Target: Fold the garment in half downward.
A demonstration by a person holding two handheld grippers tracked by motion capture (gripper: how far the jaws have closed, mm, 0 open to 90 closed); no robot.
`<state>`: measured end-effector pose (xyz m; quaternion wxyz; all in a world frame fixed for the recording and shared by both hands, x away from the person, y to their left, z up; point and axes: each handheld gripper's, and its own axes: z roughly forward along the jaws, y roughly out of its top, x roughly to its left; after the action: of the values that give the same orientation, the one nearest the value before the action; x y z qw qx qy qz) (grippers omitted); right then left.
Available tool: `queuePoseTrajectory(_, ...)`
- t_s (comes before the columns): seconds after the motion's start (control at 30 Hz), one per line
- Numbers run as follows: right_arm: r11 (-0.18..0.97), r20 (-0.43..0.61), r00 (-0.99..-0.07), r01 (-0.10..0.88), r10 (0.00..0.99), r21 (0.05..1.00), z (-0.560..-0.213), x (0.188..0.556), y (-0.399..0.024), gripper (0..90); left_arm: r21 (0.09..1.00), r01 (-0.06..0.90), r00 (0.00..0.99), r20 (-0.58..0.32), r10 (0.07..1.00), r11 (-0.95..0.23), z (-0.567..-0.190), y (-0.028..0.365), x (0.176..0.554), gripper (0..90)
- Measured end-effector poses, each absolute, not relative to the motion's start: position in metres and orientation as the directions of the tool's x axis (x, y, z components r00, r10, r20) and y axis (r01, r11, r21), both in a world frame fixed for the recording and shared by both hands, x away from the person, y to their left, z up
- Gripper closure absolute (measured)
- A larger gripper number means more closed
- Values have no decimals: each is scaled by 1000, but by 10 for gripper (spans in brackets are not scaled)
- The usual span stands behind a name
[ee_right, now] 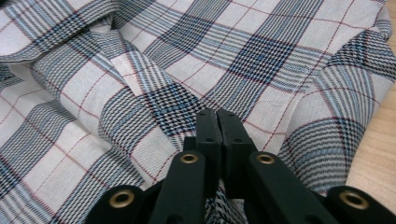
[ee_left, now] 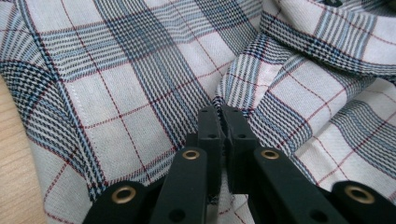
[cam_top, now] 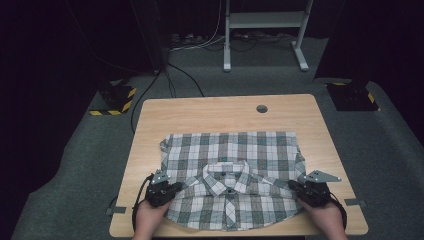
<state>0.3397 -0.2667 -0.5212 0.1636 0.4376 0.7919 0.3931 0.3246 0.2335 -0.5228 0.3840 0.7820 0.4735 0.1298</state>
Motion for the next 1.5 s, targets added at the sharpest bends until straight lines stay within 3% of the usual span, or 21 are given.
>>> queuePoseTrajectory(0.23, 291, 70, -566, 521, 822, 803, -513, 322, -268, 879, 771, 606, 515, -192, 835, -196, -512, 239, 306, 887)
queuePoseTrajectory(0.57, 283, 80, -577, 512, 813, 811, -511, 293, -274, 870, 774, 599, 532, -195, 824, -204, -516, 246, 276, 860)
queuePoseTrajectory(0.7, 259, 113, -567, 533, 816, 806, -516, 289, -279, 791, 774, 606, 520, -212, 827, -183, -519, 250, 270, 776)
queuePoseTrajectory(0.8, 228, 130, -562, 521, 817, 823, -510, 287, -280, 731, 794, 584, 510, -195, 838, -170, -510, 250, 270, 652)
queuePoseTrajectory(0.9, 206, 124, -559, 491, 820, 847, -496, 290, -272, 662, 817, 560, 484, -185, 855, -141, -501, 245, 277, 442)
queuePoseTrajectory(1.0, 206, 125, -550, 500, 826, 841, -497, 297, -262, 626, 814, 565, 463, -178, 868, -135, -501, 234, 289, 377)
queuePoseTrajectory(1.2, 309, 95, -572, 566, 815, 764, -525, 306, -230, 558, 759, 612, 474, -126, 872, -223, -521, 211, 295, 331)
queuePoseTrajectory(1.5, 368, 49, -588, 568, 808, 736, -535, 288, -231, 508, 730, 608, 500, -48, 864, -312, -538, 210, 267, 299)
